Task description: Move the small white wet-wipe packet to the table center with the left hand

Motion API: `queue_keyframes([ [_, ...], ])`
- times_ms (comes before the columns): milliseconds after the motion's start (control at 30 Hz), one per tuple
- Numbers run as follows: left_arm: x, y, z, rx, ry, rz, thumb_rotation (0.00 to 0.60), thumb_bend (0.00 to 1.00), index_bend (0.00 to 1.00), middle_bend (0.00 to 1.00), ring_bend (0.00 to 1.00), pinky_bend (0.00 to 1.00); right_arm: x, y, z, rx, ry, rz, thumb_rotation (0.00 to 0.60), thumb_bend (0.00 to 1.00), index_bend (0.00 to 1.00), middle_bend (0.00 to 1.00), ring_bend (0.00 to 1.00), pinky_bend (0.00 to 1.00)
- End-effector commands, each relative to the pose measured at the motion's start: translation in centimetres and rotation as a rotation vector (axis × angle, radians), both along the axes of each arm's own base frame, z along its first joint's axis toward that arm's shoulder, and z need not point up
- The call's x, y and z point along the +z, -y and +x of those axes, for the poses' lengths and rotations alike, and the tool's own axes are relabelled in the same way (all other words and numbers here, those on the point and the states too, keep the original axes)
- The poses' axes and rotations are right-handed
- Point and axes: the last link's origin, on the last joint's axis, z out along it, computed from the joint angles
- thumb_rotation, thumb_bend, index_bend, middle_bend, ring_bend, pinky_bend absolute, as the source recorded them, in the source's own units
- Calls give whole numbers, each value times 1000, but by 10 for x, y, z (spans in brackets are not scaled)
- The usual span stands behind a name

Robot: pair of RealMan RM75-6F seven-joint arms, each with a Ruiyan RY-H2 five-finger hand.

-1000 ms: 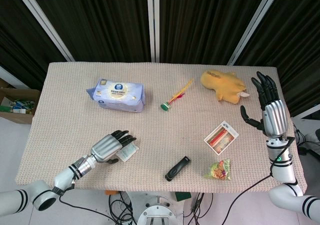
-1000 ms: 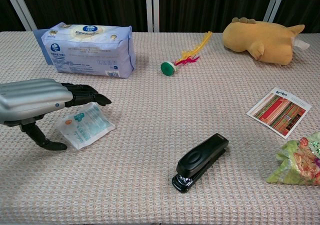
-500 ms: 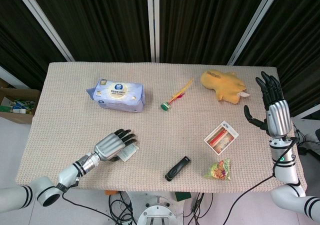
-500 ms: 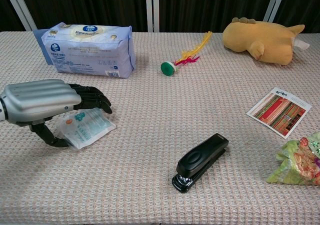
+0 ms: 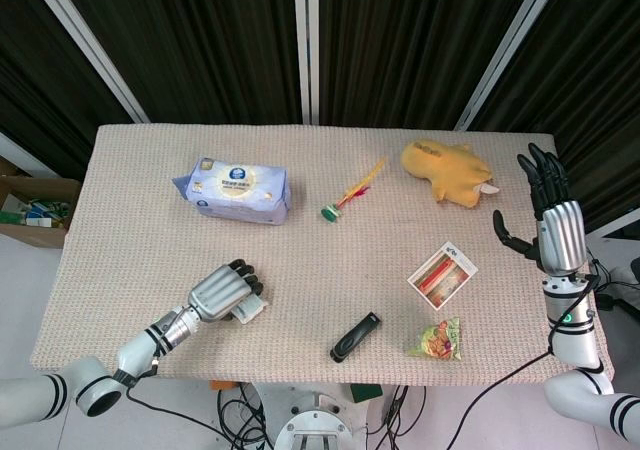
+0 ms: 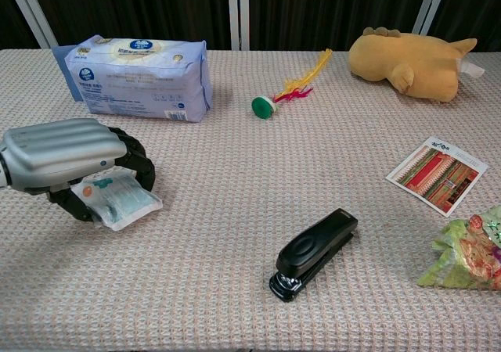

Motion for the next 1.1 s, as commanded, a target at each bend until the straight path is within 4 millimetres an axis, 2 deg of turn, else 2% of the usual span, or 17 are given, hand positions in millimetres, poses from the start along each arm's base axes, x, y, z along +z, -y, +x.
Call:
queue_keyframes([
  [33,0,1,1,-6,17,5,600,323,514,532,369,357,0,0,0,1,1,-3,600,432,0,0,0,5],
  [167,1,1,3,-22,44,20,600,324,569,586,426,421,2,0,0,2,-1,-6,600,432,0,0,0,6],
  [333,6,0,7,-18,89,24,600,327,600,618,454,457,2,-1,0,1,-4,-7,600,432,0,0,0,6],
  [500,16,-11,23,-21,162,34,600,328,610,626,462,477,4,-1,0,5,-9,-7,600,432,0,0,0,6],
  [700,17,-50,67,-66,201,103,600,329,628,642,479,525,12,-4,-1,6,-9,-21,600,431,0,0,0,6],
  [833,0,-79,97,-10,237,101,600,329,648,662,503,543,22,-8,-2,6,-9,-36,600,432,0,0,0,6],
  [1100,-40,-110,157,-9,227,46,600,329,681,695,541,563,39,-13,-4,6,-16,-53,600,431,0,0,0,6],
])
